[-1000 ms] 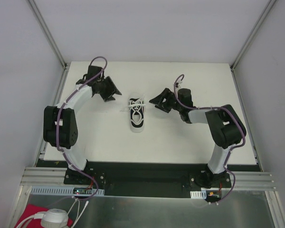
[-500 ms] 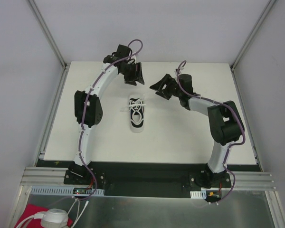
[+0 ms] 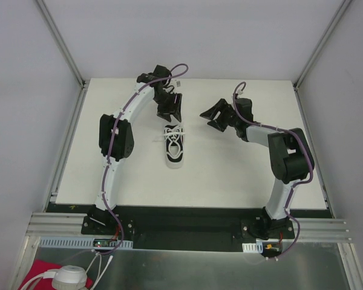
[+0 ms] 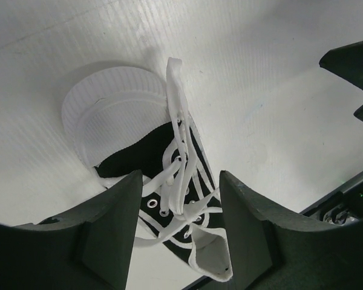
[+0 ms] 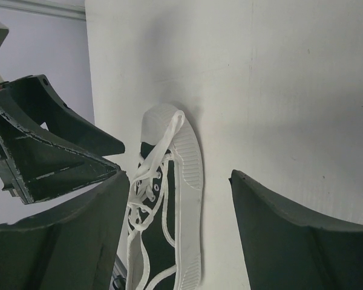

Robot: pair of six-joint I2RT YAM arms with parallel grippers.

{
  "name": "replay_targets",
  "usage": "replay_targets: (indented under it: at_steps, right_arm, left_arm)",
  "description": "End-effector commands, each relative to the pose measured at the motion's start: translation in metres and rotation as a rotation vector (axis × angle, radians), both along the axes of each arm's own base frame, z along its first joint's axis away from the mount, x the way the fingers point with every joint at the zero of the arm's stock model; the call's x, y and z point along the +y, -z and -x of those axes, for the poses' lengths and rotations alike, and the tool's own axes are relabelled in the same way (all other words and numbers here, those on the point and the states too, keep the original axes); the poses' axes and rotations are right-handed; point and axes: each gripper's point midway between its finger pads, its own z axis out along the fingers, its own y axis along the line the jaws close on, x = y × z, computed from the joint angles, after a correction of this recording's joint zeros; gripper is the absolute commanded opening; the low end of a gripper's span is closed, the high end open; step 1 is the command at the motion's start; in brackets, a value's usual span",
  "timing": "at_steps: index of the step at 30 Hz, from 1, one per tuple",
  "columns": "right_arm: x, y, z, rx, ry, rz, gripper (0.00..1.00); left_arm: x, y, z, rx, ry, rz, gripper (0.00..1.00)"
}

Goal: Tie the shoes
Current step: Tie the shoelace on the shoe.

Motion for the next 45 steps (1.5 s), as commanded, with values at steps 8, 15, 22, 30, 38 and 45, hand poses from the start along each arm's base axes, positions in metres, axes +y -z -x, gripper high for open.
replay_targets:
  at_steps: [8,15,22,30,38,45]
  right_arm:
    - [0.003,-0.009,0.003,-0.029,-0.017,-0.008,0.71]
    - [0.004,-0.011,0.008,-0.042,-0.037,-0.012,0.71]
    - [0.022,-0.028,0.023,-0.100,-0.163,-0.052,0.71]
    - [0.045,-0.030,0.043,-0.109,-0.250,-0.058,0.71]
    - [0.044,-0.030,0.041,-0.109,-0.233,-0.055,0.71]
    - [0.042,-0.028,0.040,-0.103,-0.225,-0.053,0.71]
  left_arm:
    - [-0.009,0.009,0.016,0.037,0.075,-0.027,0.49]
    - [-0.009,0.017,0.016,0.053,0.066,-0.042,0.23]
    - [-0.004,0.013,0.015,0.035,0.054,-0.065,0.00]
    - [-0.003,0.002,0.016,0.006,0.040,-0.060,0.28]
    - [0.001,0.014,0.025,0.038,0.063,-0.071,0.49]
    - [0.001,0.015,0.024,0.033,0.058,-0.084,0.24]
